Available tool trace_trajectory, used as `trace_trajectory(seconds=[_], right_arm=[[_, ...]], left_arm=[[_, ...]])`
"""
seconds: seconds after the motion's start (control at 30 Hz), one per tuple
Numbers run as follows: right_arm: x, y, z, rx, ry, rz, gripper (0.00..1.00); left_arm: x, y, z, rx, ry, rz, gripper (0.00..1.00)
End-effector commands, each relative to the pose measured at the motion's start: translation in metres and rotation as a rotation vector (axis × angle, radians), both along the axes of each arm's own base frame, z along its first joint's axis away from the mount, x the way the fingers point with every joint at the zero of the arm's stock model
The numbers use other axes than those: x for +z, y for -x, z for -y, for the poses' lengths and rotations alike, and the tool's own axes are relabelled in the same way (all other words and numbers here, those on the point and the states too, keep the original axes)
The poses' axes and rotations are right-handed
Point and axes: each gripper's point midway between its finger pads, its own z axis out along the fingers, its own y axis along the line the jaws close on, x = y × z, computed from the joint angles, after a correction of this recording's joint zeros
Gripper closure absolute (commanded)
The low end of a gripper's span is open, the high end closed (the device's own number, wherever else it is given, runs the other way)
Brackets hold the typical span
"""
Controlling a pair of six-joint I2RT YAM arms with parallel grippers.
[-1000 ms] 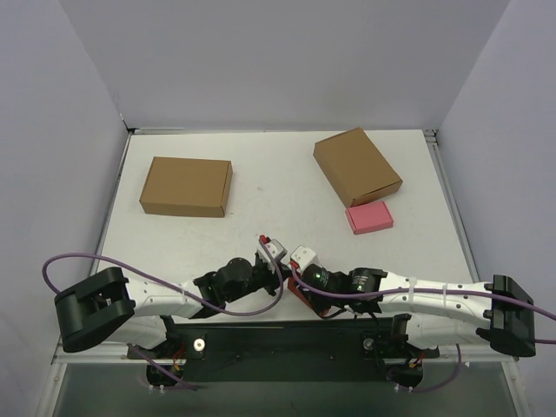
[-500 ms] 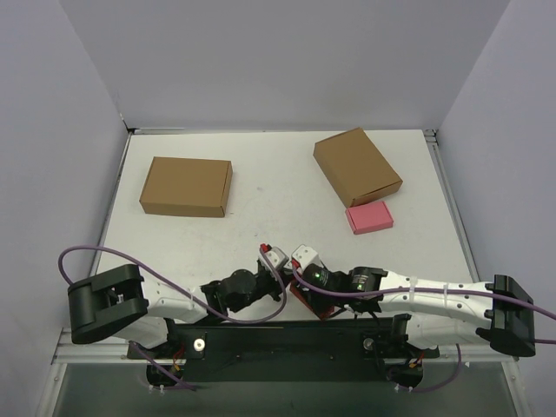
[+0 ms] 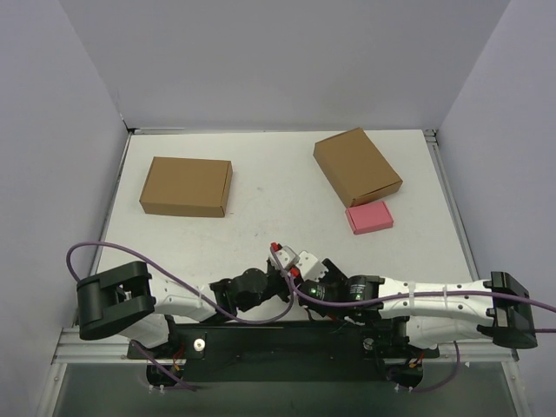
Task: Fold the paper box
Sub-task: Close the paper box at the center of the board.
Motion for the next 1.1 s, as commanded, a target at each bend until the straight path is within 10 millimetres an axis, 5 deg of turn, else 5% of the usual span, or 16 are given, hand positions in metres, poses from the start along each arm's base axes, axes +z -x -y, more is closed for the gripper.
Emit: trace_trajectory(seconds=[0.0,0.33,0.6,0.77,0.93,1.07], right_arm=[[0.047,-0.016,-0.031,0.022,-0.114,0.235,0.46],[0.042,-0.016,-0.033,0.029,0.012,0.368,0.53],[0.035,-0.017,-0.029,-0.011,0.041,0.387,0.76],[0.029,-0.015,-0.028,-0.011,0.048,0.374,0.87],[0.027,-0.013,-0.030,-0.009,0.046,0.357,0.90],[0.025,-0.012,-0.032,-0.013,0.040,0.346,0.90]], left_arm=[[-0.091,0.028,-0.043,-0.068,-0.358,-0.123,1.00],[-0.093,0.029,-0.038,-0.087,-0.366,-0.131,1.00],[-0.085,0.029,-0.031,-0.078,-0.341,-0.154,1.00],[-0.063,0.029,-0.022,-0.076,-0.280,-0.160,1.00],[-0.027,0.027,-0.016,-0.076,-0.203,-0.133,0.68],[0.007,0.023,-0.023,-0.056,-0.137,-0.103,0.53]])
